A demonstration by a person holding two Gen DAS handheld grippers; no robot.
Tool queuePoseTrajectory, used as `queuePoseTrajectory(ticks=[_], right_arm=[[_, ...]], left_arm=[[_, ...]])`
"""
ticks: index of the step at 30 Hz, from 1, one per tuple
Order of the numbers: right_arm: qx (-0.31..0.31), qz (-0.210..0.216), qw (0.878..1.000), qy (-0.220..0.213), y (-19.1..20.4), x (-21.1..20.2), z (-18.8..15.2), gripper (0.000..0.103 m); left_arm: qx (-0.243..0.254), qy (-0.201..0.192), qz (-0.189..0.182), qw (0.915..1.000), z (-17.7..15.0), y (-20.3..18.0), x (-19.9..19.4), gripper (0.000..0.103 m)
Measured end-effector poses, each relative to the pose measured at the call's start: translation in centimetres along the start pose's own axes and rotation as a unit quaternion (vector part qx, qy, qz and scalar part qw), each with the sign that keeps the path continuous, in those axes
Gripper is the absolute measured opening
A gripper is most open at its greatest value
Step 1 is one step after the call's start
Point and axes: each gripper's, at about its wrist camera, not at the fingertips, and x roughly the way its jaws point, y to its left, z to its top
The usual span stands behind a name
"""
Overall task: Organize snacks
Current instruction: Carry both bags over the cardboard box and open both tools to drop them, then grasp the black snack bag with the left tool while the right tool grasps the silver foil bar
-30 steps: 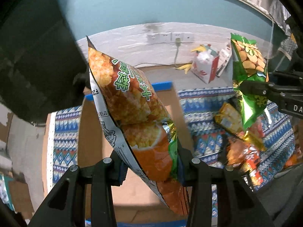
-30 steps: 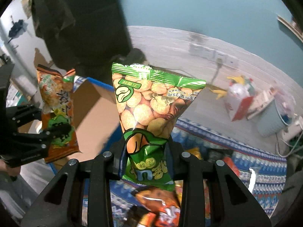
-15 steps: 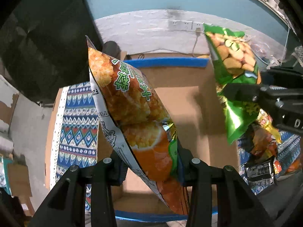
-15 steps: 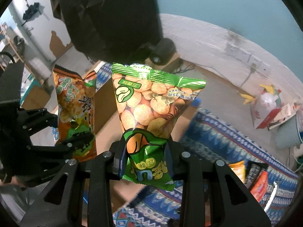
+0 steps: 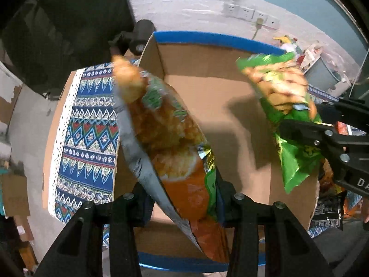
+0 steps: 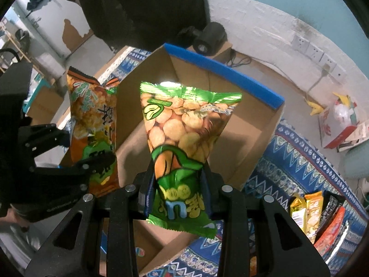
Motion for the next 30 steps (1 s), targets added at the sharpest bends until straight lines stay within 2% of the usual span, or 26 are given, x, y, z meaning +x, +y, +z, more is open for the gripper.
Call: queuePoseTrajectory(ticks=[2,3,4,5,7,9,11,14,23,30], right_arm=[[0.003,-0.003,1.000,0.000,-0.2,0.0,-0.1,0.034],[0.005,-0.001,1.000,-0.001,-0.3,-0.1,-0.1,0.034],[0.006,-0.001,1.000,-0.002,-0.4,-0.3,-0.1,0.036],[0.008,-0.002,1.000,-0.006,-0.5,-0.6,-0.1,0.043],[0.012,-0.001,1.000,-0.015,-0.7,-1.1,-0.1,0.050],[0.015,-0.002,1.000,-0.021,-0.9,-1.8,-0.2,0.052],[0.019,-0.005,0.999,-0.030,-1.2,-2.6,-0.2,0.060],[0.027,-0.013,0.999,-0.043,-2.0,-3.9,-0.5,0.067],[0.047,-0.033,0.996,-0.061,-4.7,-7.4,-2.7,0.069],[0.061,-0.058,0.994,-0.065,-7.1,-9.5,-5.9,0.070]], left_arm=[[-0.001,0.003,0.003,1.0000,0.0,-0.3,-0.1,0.050],[-0.001,0.004,0.007,1.0000,0.1,-0.4,-0.1,0.059],[0.000,0.003,0.012,0.9999,0.2,-0.6,-0.2,0.063],[0.000,0.000,0.015,0.9999,0.3,-0.6,-0.4,0.068],[0.001,-0.003,0.017,0.9998,0.4,-1.0,-0.7,0.069],[0.003,-0.002,0.014,0.9999,0.5,-1.3,-0.9,0.069],[0.005,-0.003,0.009,0.9999,0.6,-1.9,-1.2,0.070],[0.014,-0.008,0.004,0.9999,0.8,-3.2,-1.9,0.073],[0.033,-0.012,-0.044,0.9984,0.8,-7.5,-4.0,0.073],[0.056,-0.012,-0.056,0.9968,0.1,-10.7,-4.8,0.073]])
